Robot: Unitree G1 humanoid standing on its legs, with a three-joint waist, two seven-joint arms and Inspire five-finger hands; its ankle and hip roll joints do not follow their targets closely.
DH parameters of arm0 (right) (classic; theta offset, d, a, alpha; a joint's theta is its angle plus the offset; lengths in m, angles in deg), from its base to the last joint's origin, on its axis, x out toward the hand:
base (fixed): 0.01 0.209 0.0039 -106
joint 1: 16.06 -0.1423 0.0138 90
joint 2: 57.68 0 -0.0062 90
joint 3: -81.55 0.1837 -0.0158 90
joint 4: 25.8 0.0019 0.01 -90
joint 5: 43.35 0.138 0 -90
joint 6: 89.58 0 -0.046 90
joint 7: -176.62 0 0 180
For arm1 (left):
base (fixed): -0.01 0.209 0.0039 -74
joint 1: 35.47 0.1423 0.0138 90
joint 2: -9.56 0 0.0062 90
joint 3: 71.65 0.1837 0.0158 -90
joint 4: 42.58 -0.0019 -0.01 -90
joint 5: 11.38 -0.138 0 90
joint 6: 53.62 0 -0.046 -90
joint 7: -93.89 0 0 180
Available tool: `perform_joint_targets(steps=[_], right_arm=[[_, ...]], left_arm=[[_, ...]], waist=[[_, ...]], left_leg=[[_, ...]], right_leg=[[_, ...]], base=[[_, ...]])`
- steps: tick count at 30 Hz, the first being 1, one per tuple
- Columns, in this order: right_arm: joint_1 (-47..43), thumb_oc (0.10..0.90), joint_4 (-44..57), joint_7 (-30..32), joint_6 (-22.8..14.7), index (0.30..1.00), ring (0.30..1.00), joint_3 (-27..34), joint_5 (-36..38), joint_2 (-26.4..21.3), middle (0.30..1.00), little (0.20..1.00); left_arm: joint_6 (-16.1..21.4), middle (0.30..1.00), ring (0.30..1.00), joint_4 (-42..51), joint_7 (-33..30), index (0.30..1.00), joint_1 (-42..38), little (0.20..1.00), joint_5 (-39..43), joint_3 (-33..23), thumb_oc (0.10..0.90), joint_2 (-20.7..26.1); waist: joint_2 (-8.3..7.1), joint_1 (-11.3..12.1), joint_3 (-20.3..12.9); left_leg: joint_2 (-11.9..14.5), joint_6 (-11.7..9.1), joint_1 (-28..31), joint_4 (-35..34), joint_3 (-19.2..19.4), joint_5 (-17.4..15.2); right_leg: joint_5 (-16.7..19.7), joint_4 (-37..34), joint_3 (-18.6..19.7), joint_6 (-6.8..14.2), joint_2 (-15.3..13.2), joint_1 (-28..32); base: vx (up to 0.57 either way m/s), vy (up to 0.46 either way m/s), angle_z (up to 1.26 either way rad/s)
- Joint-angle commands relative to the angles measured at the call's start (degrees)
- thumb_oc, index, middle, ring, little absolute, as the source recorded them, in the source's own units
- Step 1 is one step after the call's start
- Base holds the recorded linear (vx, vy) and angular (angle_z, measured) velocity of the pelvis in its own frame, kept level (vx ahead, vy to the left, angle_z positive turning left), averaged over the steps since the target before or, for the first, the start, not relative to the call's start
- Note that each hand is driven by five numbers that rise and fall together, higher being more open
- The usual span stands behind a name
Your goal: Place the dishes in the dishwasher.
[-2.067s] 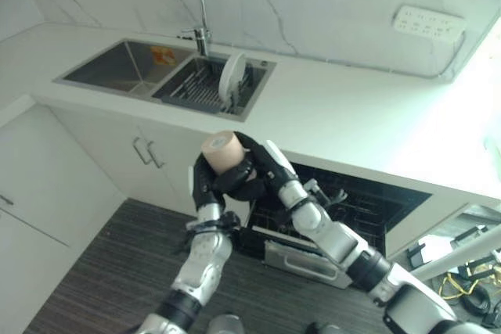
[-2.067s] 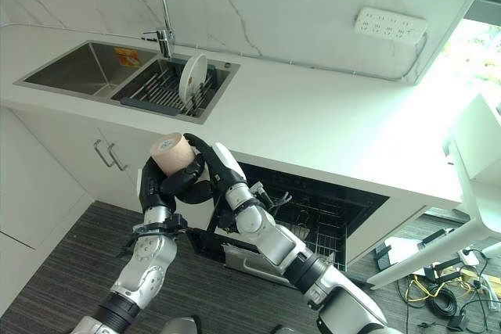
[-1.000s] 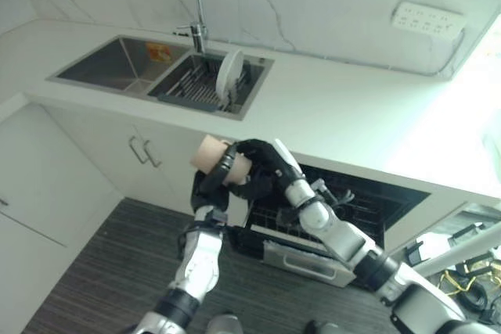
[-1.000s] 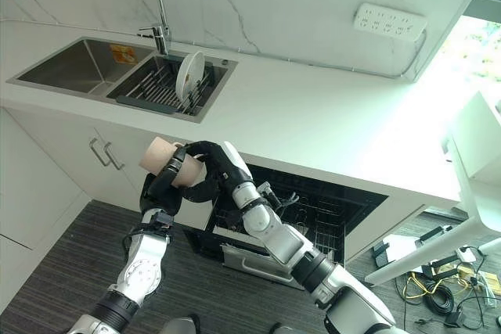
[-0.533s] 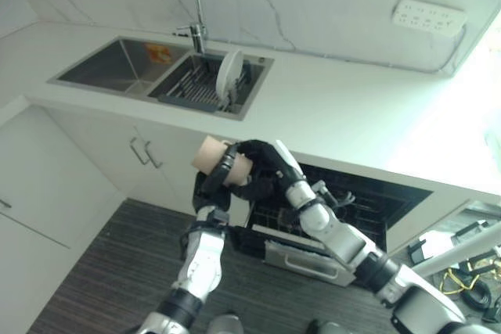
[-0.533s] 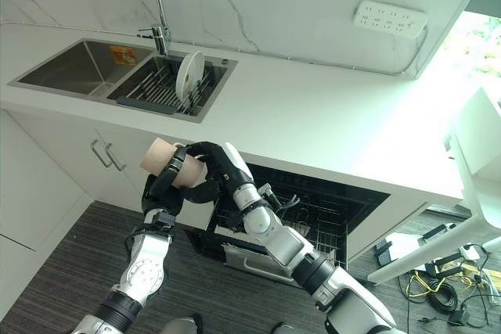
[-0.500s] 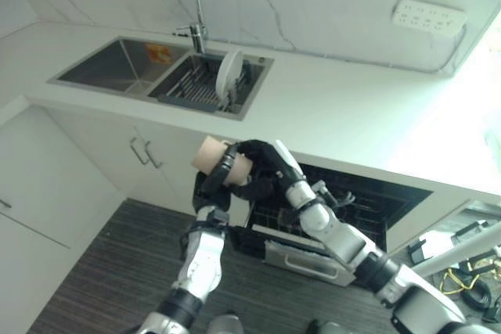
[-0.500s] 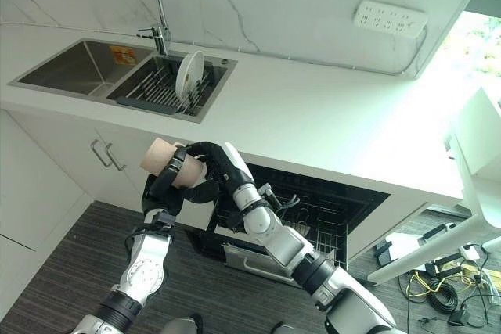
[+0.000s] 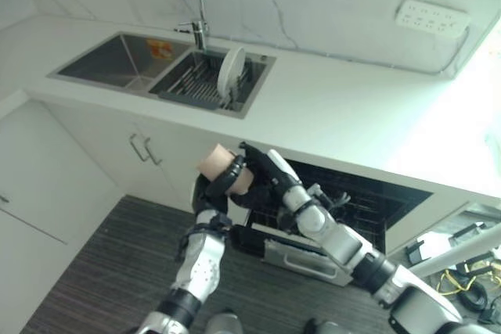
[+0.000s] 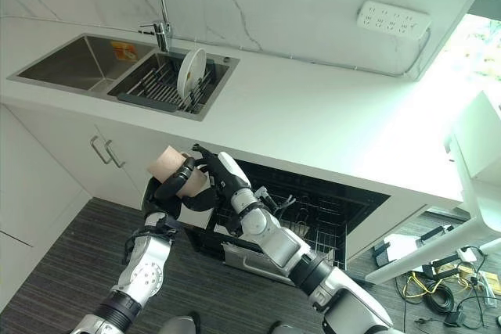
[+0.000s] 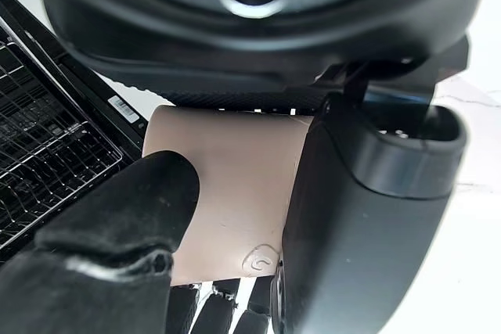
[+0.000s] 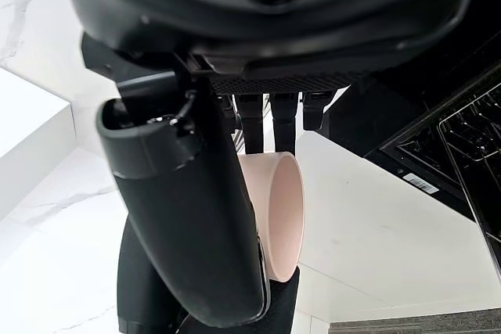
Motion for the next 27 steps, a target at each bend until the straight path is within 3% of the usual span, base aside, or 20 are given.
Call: perform_joint_targets(steps=[1,10,13,21,27], right_arm=[[-15.0,0.800,-2.8,1.5,-4.7,0.900,0.900,-2.3,-3.4,10.4,0.900,0.900],[-18.6,0.800,-4.3,6.2,-8.5,0.900,0.900,-1.0,-5.6,11.1,0.900,0.900],[-18.4,0.800,-2.4,9.8,-10.2,0.900,0.900,-0.1,-7.0,10.5,0.900,0.900],[-17.1,0.800,-1.3,11.0,-9.1,0.900,0.900,0.1,-10.7,10.2,0.900,0.900],[-17.7,0.800,-3.5,16.7,-13.0,0.900,0.900,0.1,-16.2,9.9,0.900,0.900]], left_arm=[[1.4,0.300,0.300,13.4,7.3,0.300,-14.8,0.300,-11.6,18.3,0.400,-9.2],[0.9,0.300,0.300,13.6,3.8,0.300,-18.3,0.300,-9.9,19.1,0.400,-10.7],[0.2,0.300,0.300,12.8,-1.6,0.300,-17.3,0.300,-7.6,18.6,0.400,-11.4],[1.0,0.300,0.300,12.3,0.0,0.300,-15.4,0.300,-9.6,18.5,0.400,-12.1],[1.0,0.300,0.300,11.8,-1.5,0.300,-15.3,0.300,-8.2,18.6,0.400,-11.3]], waist=[[0.54,1.0,-0.9],[0.75,0.5,-1.0],[0.86,0.2,-1.0],[1.52,0.1,-0.2],[1.98,0.3,-0.1]], left_leg=[[0.1,1.1,2.3,1.4,0.8,-3.8],[0.2,0.8,1.9,1.4,0.8,-3.6],[0.2,0.8,1.9,1.4,1.0,-3.8],[0.1,0.9,1.9,1.4,1.0,-3.5],[0.0,0.8,2.1,1.4,1.1,-3.3]], right_leg=[[-0.9,-5.3,3.7,4.0,-0.7,6.1],[-0.9,-5.3,3.9,4.0,-0.6,5.8],[-1.1,-5.3,4.1,4.0,-0.5,5.6],[-1.1,-5.3,3.9,3.6,-0.6,5.6],[-0.9,-5.3,3.6,3.6,-0.7,5.9]], base=[[0.00,0.000,0.00],[0.00,0.010,0.00],[0.00,0.000,0.00],[0.00,0.000,0.00],[0.00,0.000,0.00]])
